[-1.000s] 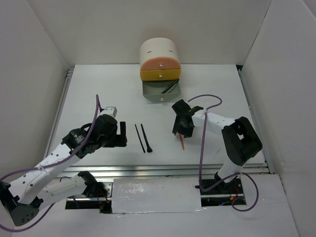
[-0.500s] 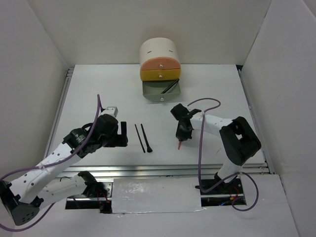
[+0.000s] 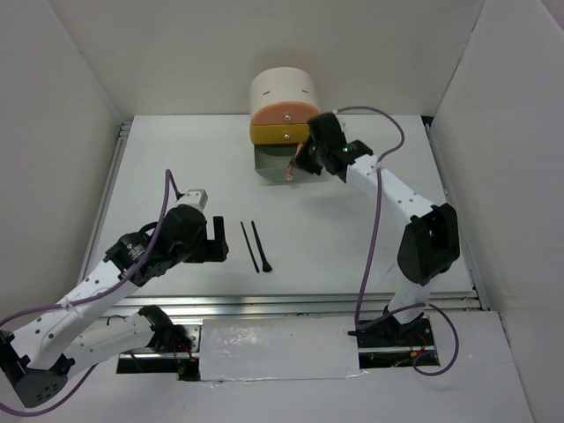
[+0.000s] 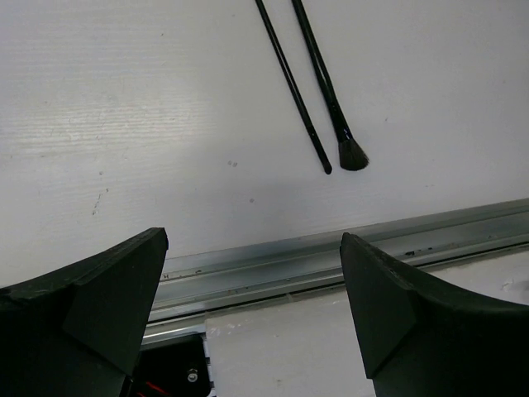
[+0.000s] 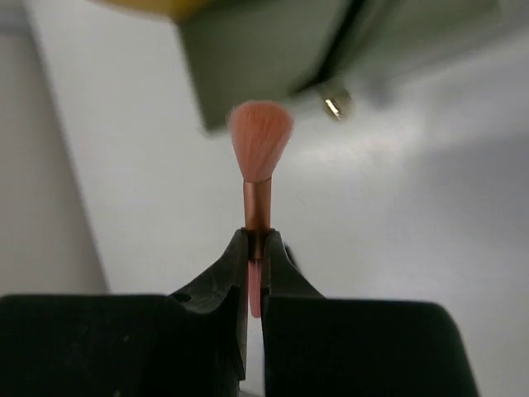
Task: Organize the makeup
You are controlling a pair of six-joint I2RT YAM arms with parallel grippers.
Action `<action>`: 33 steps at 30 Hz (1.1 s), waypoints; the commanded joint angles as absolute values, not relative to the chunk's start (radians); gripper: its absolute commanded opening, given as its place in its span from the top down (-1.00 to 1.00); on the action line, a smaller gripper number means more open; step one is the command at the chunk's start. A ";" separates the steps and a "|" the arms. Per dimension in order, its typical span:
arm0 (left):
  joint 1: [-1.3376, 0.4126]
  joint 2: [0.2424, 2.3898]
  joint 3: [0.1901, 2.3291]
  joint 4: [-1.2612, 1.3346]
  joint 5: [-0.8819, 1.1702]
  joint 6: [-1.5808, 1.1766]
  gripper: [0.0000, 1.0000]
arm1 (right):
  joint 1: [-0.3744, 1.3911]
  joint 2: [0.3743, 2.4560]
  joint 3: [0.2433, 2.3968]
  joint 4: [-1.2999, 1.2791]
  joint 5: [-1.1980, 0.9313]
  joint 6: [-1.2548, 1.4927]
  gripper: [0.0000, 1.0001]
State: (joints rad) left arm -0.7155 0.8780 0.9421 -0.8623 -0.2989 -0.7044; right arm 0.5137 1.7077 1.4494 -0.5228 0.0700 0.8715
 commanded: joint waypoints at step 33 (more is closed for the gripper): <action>-0.712 0.681 0.908 -0.830 -0.288 -0.695 -0.99 | 0.319 2.098 1.769 -0.451 0.031 1.038 1.00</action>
State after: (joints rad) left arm -0.7155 0.6907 0.9100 -0.8600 -0.2966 -0.7097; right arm 0.3145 2.1082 1.7550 -0.4564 -0.0078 1.0397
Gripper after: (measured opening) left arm 0.994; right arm 0.049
